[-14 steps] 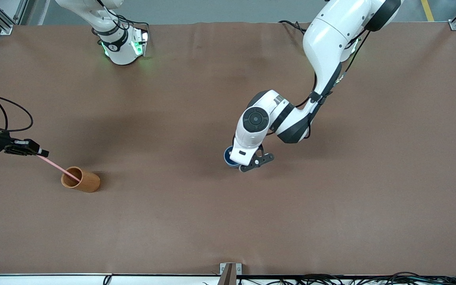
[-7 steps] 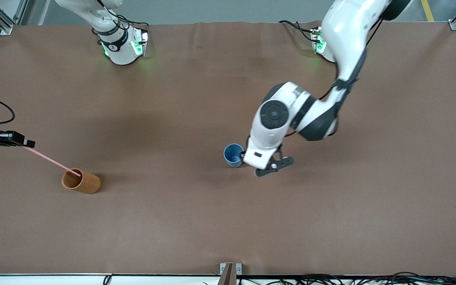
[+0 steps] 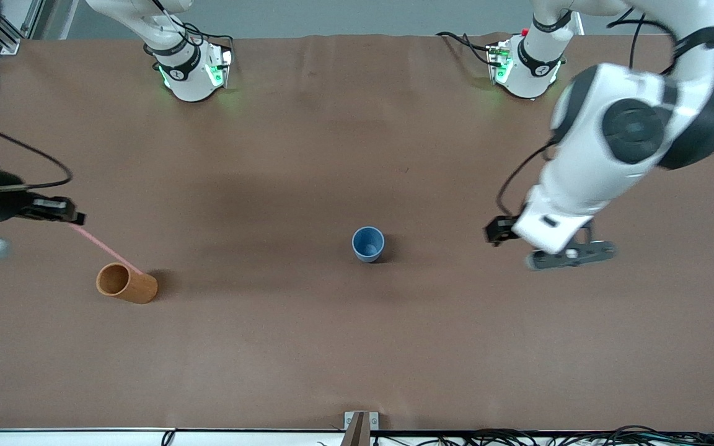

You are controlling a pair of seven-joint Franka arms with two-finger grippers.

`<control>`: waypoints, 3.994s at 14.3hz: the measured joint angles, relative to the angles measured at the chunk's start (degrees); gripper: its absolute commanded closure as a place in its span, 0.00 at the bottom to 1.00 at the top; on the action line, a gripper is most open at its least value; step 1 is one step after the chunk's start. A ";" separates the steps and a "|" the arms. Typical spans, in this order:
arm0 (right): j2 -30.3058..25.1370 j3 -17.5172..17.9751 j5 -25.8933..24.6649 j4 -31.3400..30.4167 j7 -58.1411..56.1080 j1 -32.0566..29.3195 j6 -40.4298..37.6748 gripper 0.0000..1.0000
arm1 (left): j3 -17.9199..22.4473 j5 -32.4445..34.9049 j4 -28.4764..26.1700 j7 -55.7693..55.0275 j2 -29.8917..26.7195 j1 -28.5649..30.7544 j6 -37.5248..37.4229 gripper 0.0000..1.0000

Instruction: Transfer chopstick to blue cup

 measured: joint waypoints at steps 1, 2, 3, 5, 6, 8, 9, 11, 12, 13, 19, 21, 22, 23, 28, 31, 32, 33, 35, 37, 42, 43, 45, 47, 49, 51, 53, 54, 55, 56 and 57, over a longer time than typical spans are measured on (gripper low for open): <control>-0.28 4.77 -1.87 0.75 6.46 0.11 0.01 0.99 | 0.42 -0.20 -0.55 4.10 -1.60 2.11 -1.01 0.00; -0.48 9.72 -3.62 1.33 12.91 0.23 0.05 0.99 | 0.40 -0.33 -0.83 8.40 -3.08 4.50 -2.25 0.00; -0.58 14.26 -5.11 1.76 18.70 0.35 0.20 0.98 | 0.20 -0.37 -0.90 12.38 -4.46 6.73 -3.74 0.00; -0.62 21.88 -6.60 2.24 28.48 0.64 1.67 0.98 | -1.15 -0.57 -0.99 18.02 -7.62 10.73 -7.36 0.00; -0.59 24.76 -7.00 2.24 31.87 0.82 3.86 0.98 | -1.55 -0.60 -1.07 19.12 -9.43 11.54 -9.21 0.00; -0.09 29.06 -8.35 2.16 35.39 1.18 8.58 0.97 | -2.22 -0.61 -1.66 19.35 -13.06 11.35 -11.72 0.00; 0.58 30.65 -9.44 1.98 35.95 1.56 10.40 0.96 | -2.48 -0.61 -2.13 19.35 -14.34 11.01 -12.45 0.00; 2.38 32.73 -12.35 0.23 36.32 3.34 14.95 0.96 | -2.57 -0.61 -3.06 19.35 -15.49 10.67 -12.82 0.00; 3.21 33.12 -13.87 -1.52 36.42 4.84 18.41 0.96 | -2.55 -0.61 -3.36 19.35 -15.46 10.69 -12.82 0.00; 3.97 33.25 -14.90 -3.59 36.52 6.45 22.19 0.96 | -2.53 -0.61 -3.63 19.36 -15.31 10.70 -12.81 0.00; 6.60 33.35 -17.37 -11.07 36.85 11.32 28.47 0.95 | -2.47 -0.61 -3.84 19.36 -14.65 10.72 -12.57 0.00; 6.61 33.39 -17.41 -12.71 36.84 11.61 28.49 0.93 | -2.47 -0.61 -3.64 19.36 -14.65 10.72 -12.54 0.00; 6.60 33.39 -17.49 -13.40 36.84 11.97 28.67 0.93 | -2.46 -0.61 -3.58 19.36 -14.65 10.72 -12.54 0.00; 6.61 33.40 -17.75 -13.93 36.84 12.34 29.24 0.93 | -2.45 -0.61 -3.56 19.36 -14.65 10.73 -12.54 0.00; 6.95 33.40 -21.91 -19.08 36.84 12.87 35.18 0.88 | -2.44 -0.61 -3.55 19.35 -14.62 10.73 -12.52 0.00; 8.61 33.39 -24.19 -20.52 36.84 12.94 38.45 0.88 | -2.44 -0.61 -3.55 19.35 -14.60 10.73 -12.52 0.00; 9.60 33.39 -24.63 -20.62 36.84 12.95 39.81 0.88 | -2.43 -0.61 -3.55 19.35 -14.59 10.74 -12.52 0.00; 10.62 33.39 -24.96 -20.70 36.84 12.97 41.06 0.86 | -2.42 -0.61 -3.55 19.35 -14.59 10.74 -12.52 0.00; 11.98 33.38 -25.16 -20.70 36.83 13.02 42.52 0.79 | -2.41 -0.61 -3.55 19.35 -14.59 10.78 -12.52 0.00; 12.14 33.38 -25.17 -20.25 36.83 13.02 42.87 0.57 | -2.40 -0.61 -3.55 19.34 -14.57 10.84 -12.52 0.00; 9.81 33.18 -25.27 -16.74 36.80 11.26 42.10 0.00 | -2.38 -0.61 -3.55 19.36 -14.54 10.91 -12.51 0.00; 8.38 33.13 -25.29 -16.41 36.67 10.10 40.66 0.00 | -2.38 -0.61 -3.54 19.37 -14.54 10.93 -12.51 0.00; 4.55 32.83 -25.31 -16.08 35.48 7.37 35.54 0.00 | -2.38 -0.61 -3.54 19.37 -14.54 10.94 -12.51 0.00; 0.09 29.94 -25.29 -15.99 31.48 5.81 30.77 0.00 | -2.37 -0.61 -3.54 19.37 -14.53 10.96 -12.51 0.00; -4.06 24.47 -23.46 -15.94 26.59 5.42 27.21 0.00 | -2.37 -0.61 -3.53 19.37 -14.53 10.97 -12.51 0.00; -7.57 18.12 -18.93 -15.92 20.31 5.22 24.11 0.00 | -2.37 -0.61 -3.53 19.37 -14.52 10.98 -12.51 0.00; -10.09 12.18 -15.95 -15.91 13.72 5.04 21.08 0.00 | -2.35 -0.61 -3.53 19.37 -14.50 10.99 -12.51 0.00; -10.97 9.82 -15.36 -15.90 11.39 4.91 19.46 0.00 | -2.34 -0.60 -3.53 19.37 -14.49 11.00 -12.51 0.00; -11.81 8.01 -14.76 -15.90 9.52 4.63 17.81 0.00 | -2.34 -0.60 -3.52 19.37 -14.49 11.01 -12.51 0.00; -12.58 6.90 -14.22 -15.90 7.92 4.08 16.37 0.00 | -2.34 -0.60 -3.52 19.37 -14.49 11.01 -12.51 0.00; -13.41 6.37 -13.70 -15.89 6.79 3.33 15.19 0.00 | -2.34 -0.61 -3.50 19.37 -14.49 11.03 -12.51 0.00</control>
